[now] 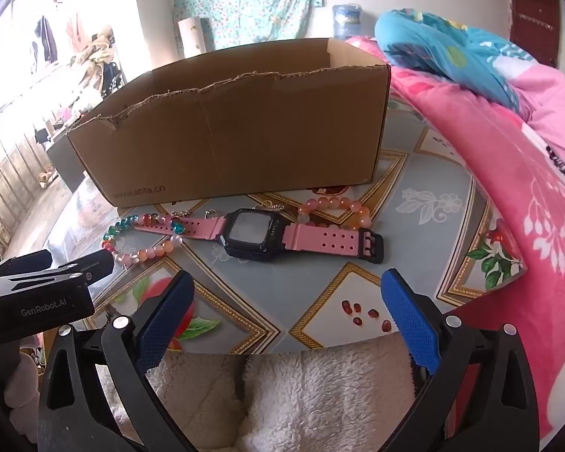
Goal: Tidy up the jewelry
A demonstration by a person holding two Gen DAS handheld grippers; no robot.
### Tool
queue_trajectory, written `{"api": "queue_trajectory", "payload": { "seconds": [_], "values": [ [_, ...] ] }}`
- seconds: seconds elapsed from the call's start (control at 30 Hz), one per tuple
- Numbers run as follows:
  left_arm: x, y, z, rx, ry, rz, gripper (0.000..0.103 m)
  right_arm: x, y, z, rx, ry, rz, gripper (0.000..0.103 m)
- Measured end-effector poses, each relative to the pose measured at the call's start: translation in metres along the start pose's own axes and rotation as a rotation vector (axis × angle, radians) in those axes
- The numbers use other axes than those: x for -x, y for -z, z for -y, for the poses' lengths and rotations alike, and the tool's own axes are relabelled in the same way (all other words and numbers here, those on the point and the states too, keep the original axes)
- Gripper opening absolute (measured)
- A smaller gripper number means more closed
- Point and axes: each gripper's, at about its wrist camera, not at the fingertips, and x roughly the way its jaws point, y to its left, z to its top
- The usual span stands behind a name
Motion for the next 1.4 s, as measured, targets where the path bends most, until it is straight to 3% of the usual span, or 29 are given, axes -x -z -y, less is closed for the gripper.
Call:
{"api": "queue_trajectory", "payload": {
  "seconds": [1.4],
  "values": [
    [0.0024,0.0012,0.0019,-0.008,0.006,0.001,0.098,0.0003,-0.0017,0.0017,-0.001,0.009,0.005,0.095]
  ]
}}
